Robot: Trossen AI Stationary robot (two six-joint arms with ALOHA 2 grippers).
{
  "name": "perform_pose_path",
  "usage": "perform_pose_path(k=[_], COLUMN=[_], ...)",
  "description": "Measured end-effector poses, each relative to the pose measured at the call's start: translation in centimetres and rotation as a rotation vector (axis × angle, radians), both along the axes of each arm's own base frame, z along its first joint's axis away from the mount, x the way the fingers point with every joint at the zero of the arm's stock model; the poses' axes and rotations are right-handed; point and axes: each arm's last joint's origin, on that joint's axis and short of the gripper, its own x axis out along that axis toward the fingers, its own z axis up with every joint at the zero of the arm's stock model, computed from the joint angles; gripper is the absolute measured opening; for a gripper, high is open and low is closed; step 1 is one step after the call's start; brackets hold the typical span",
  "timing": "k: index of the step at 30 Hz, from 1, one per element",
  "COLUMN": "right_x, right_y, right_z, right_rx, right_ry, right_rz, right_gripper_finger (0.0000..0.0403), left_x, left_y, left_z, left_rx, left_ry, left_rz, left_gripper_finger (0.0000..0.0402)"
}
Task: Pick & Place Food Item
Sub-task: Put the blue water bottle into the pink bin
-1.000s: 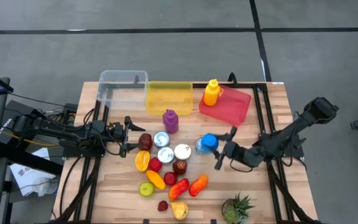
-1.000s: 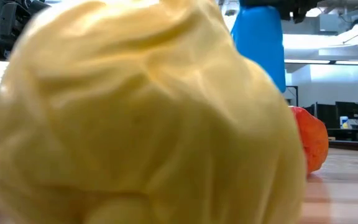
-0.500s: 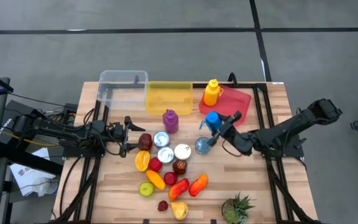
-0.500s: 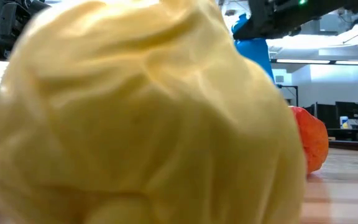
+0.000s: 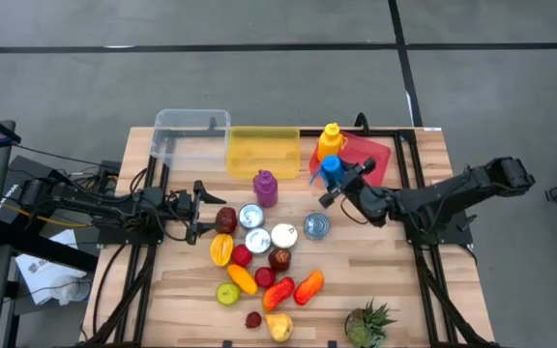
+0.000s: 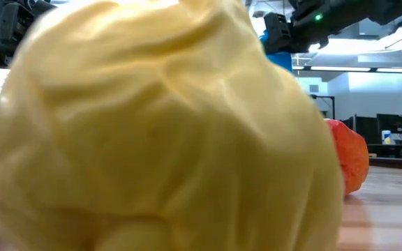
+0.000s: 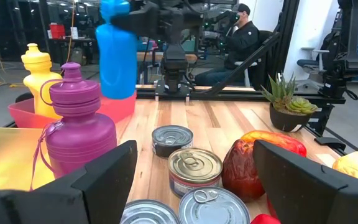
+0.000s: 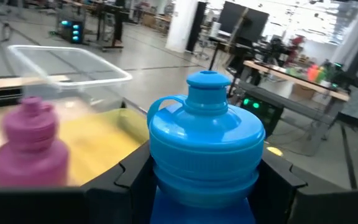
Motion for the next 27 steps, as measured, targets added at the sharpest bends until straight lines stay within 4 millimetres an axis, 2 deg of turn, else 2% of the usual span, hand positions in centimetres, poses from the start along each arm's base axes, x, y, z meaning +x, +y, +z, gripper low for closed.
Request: perform_pose_path(k=[15, 27], right_x=[-0.4, -1.1], right_y=[-4.3, -5.2], right_z=[-0.6, -0.8], right_rx=[0.047, 0.027], right_ry=[-0.031, -0.088], right_rz=[-0.214, -0.456], right_gripper_finger=[0.0184, 0.0184], left_x=[0.0, 0.0], left_y=[0.0, 0.0], left_z=[0.0, 0.0], left_rx=[0.0, -0.001], left_ry=[0.0, 0.001], left_rz=[-0.001, -0.003], left_gripper_finger=[0.0315, 0.0315])
